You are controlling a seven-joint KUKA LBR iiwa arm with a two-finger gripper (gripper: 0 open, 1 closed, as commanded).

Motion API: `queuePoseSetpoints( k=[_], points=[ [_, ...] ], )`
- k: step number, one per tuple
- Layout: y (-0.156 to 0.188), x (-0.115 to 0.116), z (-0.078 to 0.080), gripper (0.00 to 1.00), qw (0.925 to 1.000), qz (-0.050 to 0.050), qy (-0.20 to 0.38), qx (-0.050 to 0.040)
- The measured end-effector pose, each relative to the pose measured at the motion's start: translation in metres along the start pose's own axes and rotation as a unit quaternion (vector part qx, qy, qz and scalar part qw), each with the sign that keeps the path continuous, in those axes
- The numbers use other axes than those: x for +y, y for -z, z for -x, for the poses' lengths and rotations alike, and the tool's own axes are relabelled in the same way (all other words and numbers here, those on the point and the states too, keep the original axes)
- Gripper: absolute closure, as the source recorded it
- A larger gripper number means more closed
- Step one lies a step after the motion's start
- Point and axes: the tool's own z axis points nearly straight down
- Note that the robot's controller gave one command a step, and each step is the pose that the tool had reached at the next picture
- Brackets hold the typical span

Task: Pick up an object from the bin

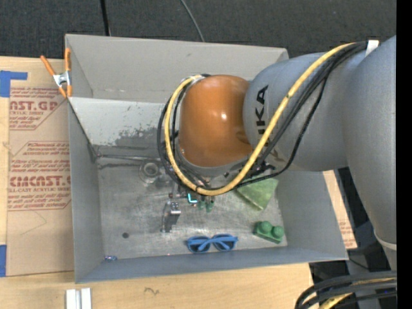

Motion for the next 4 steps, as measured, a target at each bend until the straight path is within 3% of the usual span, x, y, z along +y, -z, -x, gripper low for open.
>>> queuePoseSetpoints(
  k=[1,2,3,4],
  points=[
    [-0.109,-0.019,0.000,0.00,0.9906,0.001,0.136,-0.0070],
    [-0.081,-0.101,-0.020,0.00,0.9973,-0.001,0.074,-0.0035],
    [-0.082,-0.135,-0.026,0.00,0.9930,0.000,0.118,-0.0029],
    [-0.108,-0.142,-0.017,0.00,0.9922,0.001,0.124,-0.0134]
  ],
)
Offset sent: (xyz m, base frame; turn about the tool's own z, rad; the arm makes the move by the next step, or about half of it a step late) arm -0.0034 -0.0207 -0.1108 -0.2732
